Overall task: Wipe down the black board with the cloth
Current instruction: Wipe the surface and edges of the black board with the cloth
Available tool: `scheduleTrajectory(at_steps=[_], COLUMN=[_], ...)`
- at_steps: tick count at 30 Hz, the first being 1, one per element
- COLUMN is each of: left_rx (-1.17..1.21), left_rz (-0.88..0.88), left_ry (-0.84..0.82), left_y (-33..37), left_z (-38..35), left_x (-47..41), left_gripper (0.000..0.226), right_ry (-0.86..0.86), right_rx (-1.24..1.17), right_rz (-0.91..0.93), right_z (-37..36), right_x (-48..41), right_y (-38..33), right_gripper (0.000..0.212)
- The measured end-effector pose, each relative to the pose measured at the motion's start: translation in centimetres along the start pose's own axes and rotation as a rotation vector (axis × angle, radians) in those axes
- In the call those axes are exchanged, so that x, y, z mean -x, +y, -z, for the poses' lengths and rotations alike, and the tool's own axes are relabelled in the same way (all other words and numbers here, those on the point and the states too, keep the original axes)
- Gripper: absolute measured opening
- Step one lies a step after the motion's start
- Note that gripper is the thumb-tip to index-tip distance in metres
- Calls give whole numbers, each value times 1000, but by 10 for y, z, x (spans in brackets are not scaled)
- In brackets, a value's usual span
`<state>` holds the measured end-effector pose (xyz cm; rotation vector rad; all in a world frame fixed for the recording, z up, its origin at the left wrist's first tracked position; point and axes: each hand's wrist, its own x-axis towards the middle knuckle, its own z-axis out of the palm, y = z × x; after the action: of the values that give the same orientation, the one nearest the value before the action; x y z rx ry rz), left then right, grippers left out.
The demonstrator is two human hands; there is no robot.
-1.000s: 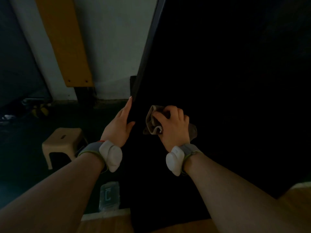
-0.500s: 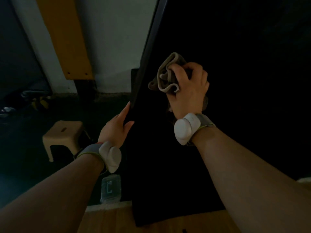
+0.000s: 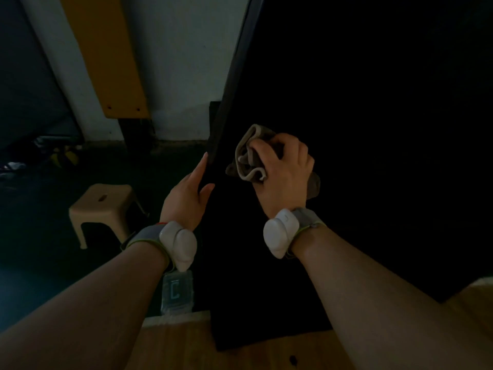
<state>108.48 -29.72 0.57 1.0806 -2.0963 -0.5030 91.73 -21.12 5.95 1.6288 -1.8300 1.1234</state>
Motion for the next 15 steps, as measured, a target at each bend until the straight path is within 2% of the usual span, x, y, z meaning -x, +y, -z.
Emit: scheduleTrajectory(at_steps=[5, 10, 13, 15], left_rx=[-17, -15, 1, 36], left_rz=[-14, -13, 11, 45], left_ry=[15, -22, -89, -148], left_y=[0, -1, -3, -8], left_z=[-1, 2, 2, 2], left_x=[1, 3, 9, 14], left_gripper=[67, 71, 76, 75], right_ry=[-111, -233, -147, -18], right_rx=[33, 46, -2, -41], right_rz=[24, 53, 87, 59], right_z=[-19, -12, 7, 16], right_x=[37, 34, 27, 18], right_y=[6, 9, 6, 4], right_gripper=[42, 38, 35, 39])
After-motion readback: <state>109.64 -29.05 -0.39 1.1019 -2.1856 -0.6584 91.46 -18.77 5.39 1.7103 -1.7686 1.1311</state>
